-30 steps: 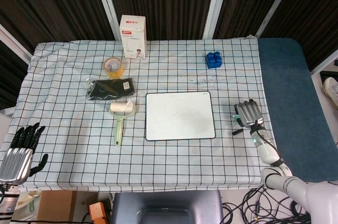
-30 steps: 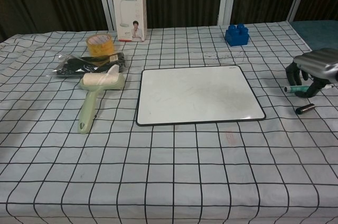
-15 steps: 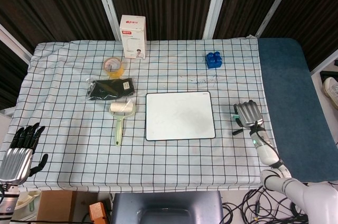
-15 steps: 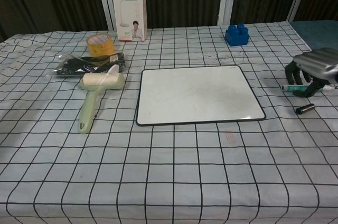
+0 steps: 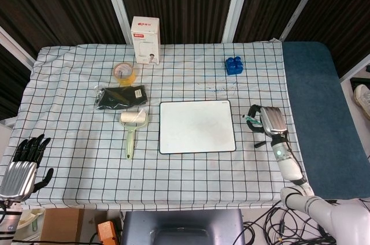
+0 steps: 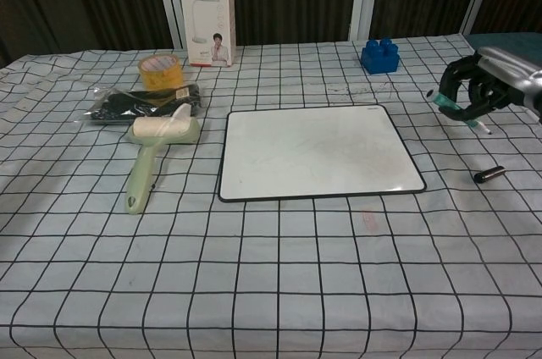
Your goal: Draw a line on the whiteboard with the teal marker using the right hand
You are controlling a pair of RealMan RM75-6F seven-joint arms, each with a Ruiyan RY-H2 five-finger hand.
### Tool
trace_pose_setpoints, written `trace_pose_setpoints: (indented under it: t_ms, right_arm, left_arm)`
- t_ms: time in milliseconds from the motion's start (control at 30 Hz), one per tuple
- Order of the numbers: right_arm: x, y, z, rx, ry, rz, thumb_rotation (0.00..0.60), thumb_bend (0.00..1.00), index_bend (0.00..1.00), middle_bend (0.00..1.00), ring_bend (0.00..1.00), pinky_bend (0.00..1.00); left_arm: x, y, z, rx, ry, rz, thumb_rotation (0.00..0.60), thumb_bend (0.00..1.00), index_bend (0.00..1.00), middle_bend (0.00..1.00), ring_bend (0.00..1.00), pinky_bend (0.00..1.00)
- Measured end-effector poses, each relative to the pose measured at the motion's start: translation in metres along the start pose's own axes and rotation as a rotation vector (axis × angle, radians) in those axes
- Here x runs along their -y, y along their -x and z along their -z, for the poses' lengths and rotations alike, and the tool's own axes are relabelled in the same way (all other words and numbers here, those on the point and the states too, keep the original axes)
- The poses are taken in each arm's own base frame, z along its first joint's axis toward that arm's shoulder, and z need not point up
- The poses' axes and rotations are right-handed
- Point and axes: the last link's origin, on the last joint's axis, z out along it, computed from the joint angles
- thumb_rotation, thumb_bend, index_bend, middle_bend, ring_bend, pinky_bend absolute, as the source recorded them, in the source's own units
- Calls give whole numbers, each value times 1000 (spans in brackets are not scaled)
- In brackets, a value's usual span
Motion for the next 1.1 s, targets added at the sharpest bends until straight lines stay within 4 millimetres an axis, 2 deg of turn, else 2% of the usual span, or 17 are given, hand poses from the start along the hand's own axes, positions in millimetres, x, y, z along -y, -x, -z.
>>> trace_pose_setpoints:
  t_ms: [100, 233, 367, 633, 800, 933, 1100]
  right_arm:
    - [14, 0, -5, -20, 4, -273, 600, 431, 1000, 785, 676, 625]
    - [43, 5, -17, -20, 21, -608, 600, 434, 1000, 788, 681, 639]
    - [63, 17, -28, 18, 57, -778, 600, 434, 1000, 791, 685, 638]
    - [104, 51, -42, 122, 84, -899, 600, 436, 1000, 791, 686, 638]
    - [128, 57, -50, 145, 58, -914, 600, 435, 1000, 792, 686, 638]
    - [140, 62, -53, 151, 44, -880, 600, 436, 1000, 791, 686, 638]
    - [142, 70, -54, 155, 54, -841, 600, 435, 1000, 791, 685, 638]
  left_arm:
    - [0, 0, 0, 0, 0, 2, 600, 401, 0, 0, 0, 19]
    - [1, 0, -2, 2, -3, 2, 600, 401, 0, 0, 0, 18]
    - [2, -1, -2, 2, -6, 3, 600, 400, 0, 0, 0, 18]
    - [4, -2, -3, -3, -16, 6, 600, 401, 0, 0, 0, 18]
    - [5, -3, -3, -8, -21, 9, 600, 401, 0, 2, 0, 18]
    - [6, -3, -3, -7, -24, 11, 600, 401, 0, 3, 0, 19]
    - [6, -3, -4, -4, -25, 13, 600, 401, 0, 4, 0, 18]
